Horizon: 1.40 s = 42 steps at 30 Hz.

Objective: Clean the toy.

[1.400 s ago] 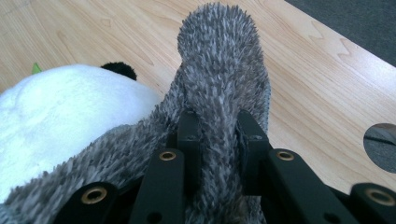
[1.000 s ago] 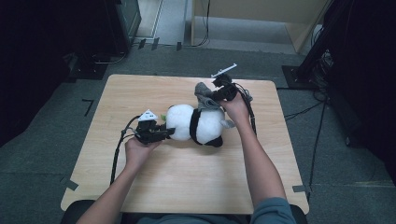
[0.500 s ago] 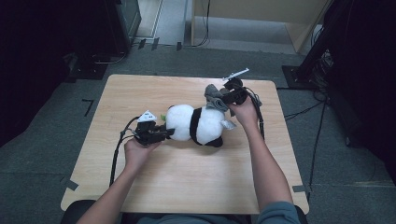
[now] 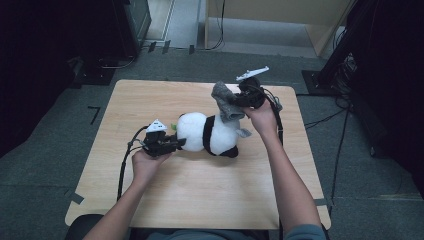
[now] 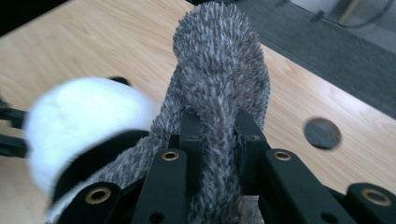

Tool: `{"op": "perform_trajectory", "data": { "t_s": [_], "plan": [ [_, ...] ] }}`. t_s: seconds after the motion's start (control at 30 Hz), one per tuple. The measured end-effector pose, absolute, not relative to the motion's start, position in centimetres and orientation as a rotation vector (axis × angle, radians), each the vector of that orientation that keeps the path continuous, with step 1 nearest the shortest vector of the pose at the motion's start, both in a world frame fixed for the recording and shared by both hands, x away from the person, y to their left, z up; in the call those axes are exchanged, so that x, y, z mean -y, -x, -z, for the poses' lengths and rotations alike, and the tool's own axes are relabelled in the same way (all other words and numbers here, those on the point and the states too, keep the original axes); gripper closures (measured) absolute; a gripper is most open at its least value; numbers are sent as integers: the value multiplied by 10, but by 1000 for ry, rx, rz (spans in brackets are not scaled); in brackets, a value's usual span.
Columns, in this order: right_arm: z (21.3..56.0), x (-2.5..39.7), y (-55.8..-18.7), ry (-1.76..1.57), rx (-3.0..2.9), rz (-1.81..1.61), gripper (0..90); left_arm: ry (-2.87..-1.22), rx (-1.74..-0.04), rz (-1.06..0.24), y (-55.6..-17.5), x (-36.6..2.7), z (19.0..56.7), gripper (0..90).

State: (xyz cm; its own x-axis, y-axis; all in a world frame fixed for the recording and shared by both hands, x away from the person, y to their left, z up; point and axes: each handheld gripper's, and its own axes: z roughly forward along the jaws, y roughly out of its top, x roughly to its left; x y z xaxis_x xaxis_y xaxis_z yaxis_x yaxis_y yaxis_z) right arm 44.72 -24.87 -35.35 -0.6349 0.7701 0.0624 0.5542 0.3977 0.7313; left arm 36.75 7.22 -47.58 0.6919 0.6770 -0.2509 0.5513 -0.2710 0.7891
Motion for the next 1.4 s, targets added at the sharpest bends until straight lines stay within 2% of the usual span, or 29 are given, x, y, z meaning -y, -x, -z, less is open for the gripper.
{"op": "perform_trajectory", "data": {
  "t_s": [0.37,0.73,1.03,1.4],
  "plan": [
    [351,180,-431,-985,-2493,-1135,777,-1936,-956,-160,-367,-73,477,661],
    [355,133,-417,-891,-2557,-1227,775,-1931,-959,-160,-367,-73,477,663],
    [389,132,-425,-971,-2586,-1138,769,-1940,-962,-156,-368,-73,478,663],
    [394,154,-425,-1012,-2549,-1163,756,-1943,-957,-163,-367,-73,478,661]
  ]
}}
